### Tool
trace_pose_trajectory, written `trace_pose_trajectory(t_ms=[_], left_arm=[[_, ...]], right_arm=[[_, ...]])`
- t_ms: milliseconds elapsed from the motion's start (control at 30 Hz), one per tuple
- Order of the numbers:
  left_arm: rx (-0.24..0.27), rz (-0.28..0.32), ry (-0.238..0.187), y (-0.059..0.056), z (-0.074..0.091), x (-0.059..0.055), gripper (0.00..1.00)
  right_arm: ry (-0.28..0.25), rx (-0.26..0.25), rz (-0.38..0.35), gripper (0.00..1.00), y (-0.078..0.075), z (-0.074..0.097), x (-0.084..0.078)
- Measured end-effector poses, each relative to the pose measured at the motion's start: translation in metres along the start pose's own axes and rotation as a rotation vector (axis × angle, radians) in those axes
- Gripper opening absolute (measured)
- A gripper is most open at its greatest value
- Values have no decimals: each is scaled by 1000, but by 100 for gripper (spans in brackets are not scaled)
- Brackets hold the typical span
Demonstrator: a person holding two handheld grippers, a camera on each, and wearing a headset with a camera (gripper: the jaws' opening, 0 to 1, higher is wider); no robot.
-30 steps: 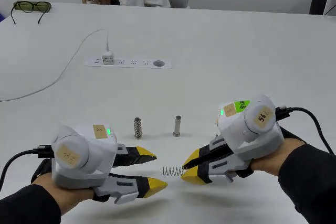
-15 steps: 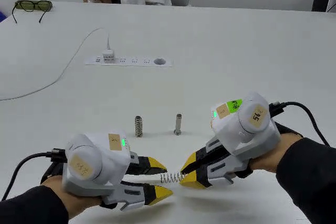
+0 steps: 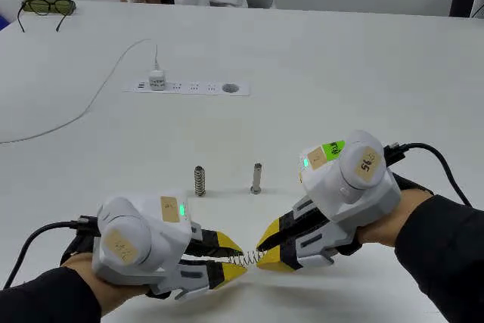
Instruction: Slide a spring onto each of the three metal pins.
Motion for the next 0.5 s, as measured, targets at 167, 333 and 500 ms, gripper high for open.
trace_pose_trajectory(t_ms=[167, 333, 500], left_arm=[[-4, -2, -3, -1, 0, 1, 11], [-6, -5, -11, -1, 0, 2, 11], [-4, -3, -30, -1, 2, 7, 11]], right_arm=[[2, -3, -9, 12, 1, 0, -1], [9, -9, -20, 14, 0, 0, -4], [16, -14, -34, 14, -2, -1, -7]])
Point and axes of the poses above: the centre of the closed fingertips' face, and the gripper's own axes: z roughly backward along the fingers, y roughly to its left, x roughly out of its top, the point moved 1 cm from there along z, roughly backward along the fingers, and after that the axes turned 8 degrees about -x, right-handed, at the moved point
